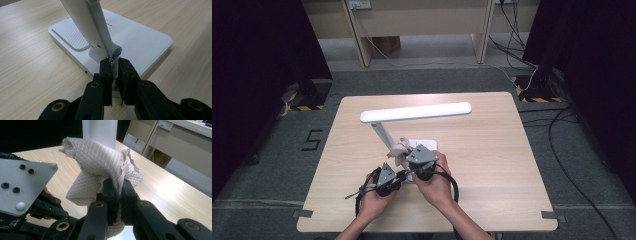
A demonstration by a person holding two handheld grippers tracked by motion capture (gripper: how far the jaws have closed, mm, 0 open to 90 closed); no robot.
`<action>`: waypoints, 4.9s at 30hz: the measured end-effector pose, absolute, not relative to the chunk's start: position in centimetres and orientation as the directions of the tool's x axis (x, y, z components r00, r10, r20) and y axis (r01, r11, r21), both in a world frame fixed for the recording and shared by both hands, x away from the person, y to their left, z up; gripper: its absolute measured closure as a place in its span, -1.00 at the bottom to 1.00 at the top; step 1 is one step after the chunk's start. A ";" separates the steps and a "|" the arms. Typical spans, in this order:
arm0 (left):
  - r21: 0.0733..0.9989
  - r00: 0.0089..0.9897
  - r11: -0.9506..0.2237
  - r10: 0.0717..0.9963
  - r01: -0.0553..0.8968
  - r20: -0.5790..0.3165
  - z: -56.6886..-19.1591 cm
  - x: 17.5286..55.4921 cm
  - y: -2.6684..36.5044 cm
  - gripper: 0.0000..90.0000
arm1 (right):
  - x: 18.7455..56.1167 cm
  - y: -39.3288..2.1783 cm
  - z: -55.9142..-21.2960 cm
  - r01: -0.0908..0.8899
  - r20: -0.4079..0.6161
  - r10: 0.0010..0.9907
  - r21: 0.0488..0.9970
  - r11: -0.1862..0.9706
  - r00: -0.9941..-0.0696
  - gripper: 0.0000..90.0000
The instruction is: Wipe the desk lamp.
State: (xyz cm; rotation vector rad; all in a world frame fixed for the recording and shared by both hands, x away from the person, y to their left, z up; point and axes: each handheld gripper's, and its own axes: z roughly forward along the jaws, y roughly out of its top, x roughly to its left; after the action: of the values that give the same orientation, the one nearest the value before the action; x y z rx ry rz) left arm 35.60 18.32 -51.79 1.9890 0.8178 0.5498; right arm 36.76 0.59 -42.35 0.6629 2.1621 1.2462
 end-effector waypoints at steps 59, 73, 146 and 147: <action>0.859 0.682 -0.391 0.728 0.329 0.071 -51.8 35.5 18.2 0.80 | 36.9 -0.2 -46.0 0.218 -0.188 0.653 0.844 0.489 -0.734 0.89; 0.859 0.681 -0.395 0.728 0.324 0.077 -51.8 35.5 18.2 0.80 | 37.0 -0.4 -46.9 0.237 -0.176 0.653 0.837 0.493 -0.737 0.89; 0.966 0.548 -0.128 0.836 0.225 -0.017 -37.3 37.7 20.9 0.38 | 36.4 1.8 -48.5 0.268 -0.089 0.528 0.784 0.560 -0.845 0.88; 0.966 0.547 -0.129 0.837 0.225 -0.016 -37.3 37.7 20.9 0.39 | 36.5 1.8 -48.5 0.271 -0.094 0.537 0.783 0.560 -0.838 0.89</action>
State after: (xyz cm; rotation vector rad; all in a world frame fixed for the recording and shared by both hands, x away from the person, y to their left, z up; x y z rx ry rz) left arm 37.74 20.87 -37.27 1.6546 0.9084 0.6757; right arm 36.46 1.77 -48.51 0.6638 2.4748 1.1614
